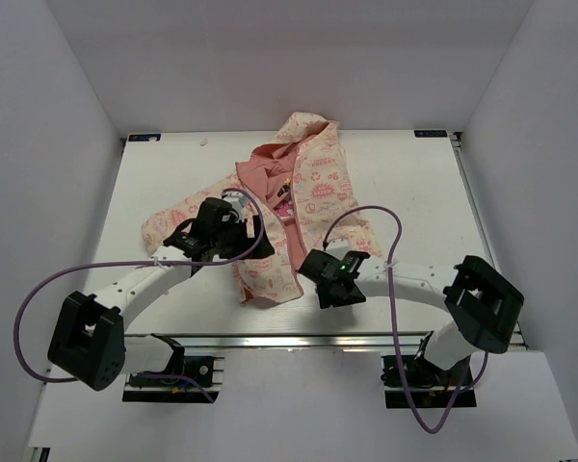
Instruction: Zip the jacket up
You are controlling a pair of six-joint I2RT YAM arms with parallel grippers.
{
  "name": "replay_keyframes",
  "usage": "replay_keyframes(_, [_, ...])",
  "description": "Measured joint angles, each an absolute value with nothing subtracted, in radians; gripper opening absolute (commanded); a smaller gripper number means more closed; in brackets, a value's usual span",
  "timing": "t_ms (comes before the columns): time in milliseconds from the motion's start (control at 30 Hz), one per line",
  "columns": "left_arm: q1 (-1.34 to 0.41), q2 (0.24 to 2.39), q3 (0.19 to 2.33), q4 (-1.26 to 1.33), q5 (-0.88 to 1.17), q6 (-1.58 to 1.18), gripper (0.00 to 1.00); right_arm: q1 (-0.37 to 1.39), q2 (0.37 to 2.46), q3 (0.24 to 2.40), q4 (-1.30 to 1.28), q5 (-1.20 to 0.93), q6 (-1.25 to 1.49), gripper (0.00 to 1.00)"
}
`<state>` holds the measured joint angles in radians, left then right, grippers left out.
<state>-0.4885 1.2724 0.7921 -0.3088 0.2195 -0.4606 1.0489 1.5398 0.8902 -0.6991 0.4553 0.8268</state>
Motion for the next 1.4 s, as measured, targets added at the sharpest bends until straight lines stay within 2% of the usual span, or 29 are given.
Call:
replay_keyframes(233, [-0.488, 1.265, 0.779, -0.309, 0.23, -0.461, 0.98, 1.044, 1.441, 0.89, -0.541, 0.414, 0.658, 0.67])
replay_keyframes(533, [-0.491, 1.253, 0.774, -0.315, 0.239, -0.46, 0.98, 0.967, 1.525, 0.918, -0.451, 0.392, 0.522, 0.64])
replay_keyframes(767, [-0.501, 1.252, 0.774, -0.315, 0.26, -0.452, 0.98, 0.91, 1.546, 0.884, -0.354, 0.292, 0.459, 0.6])
replay_keyframes(867, [-0.503, 1.257, 0.775, -0.315, 0.266, -0.452, 0.98, 0.91, 1.577, 0.87, -0.321, 0.244, 0.447, 0.54])
replay_keyframes(900, [-0.503, 1.26, 0.775, -0.315, 0.269, -0.452, 0.98, 0.91, 1.586, 0.863, -0.313, 0.234, 0.445, 0.47])
replay_keyframes(967, [-0.505, 1.272, 0.781, -0.315, 0.272, -0.452, 0.98, 0.911, 1.592, 0.854, -0.3, 0.235, 0.442, 0.45])
replay_keyframes(1000, [-0.506, 1.278, 0.784, -0.314, 0.273, -0.452, 0.98, 0.911, 1.592, 0.852, -0.294, 0.234, 0.445, 0.38])
replay_keyframes(1067, [-0.508, 1.289, 0.789, -0.314, 0.274, -0.452, 0.98, 0.911, 1.591, 0.844, -0.279, 0.239, 0.45, 0.34])
replay_keyframes(1167, [-0.509, 1.301, 0.799, -0.314, 0.274, -0.452, 0.98, 0.91, 1.586, 0.832, -0.258, 0.243, 0.46, 0.15])
replay_keyframes(1267, [-0.511, 1.305, 0.805, -0.313, 0.276, -0.452, 0.98, 0.909, 1.583, 0.824, -0.233, 0.225, 0.461, 0.04])
replay_keyframes(1400, [-0.514, 1.323, 0.825, -0.307, 0.3, -0.448, 0.98, 0.909, 1.579, 0.82, -0.21, 0.181, 0.453, 0.0])
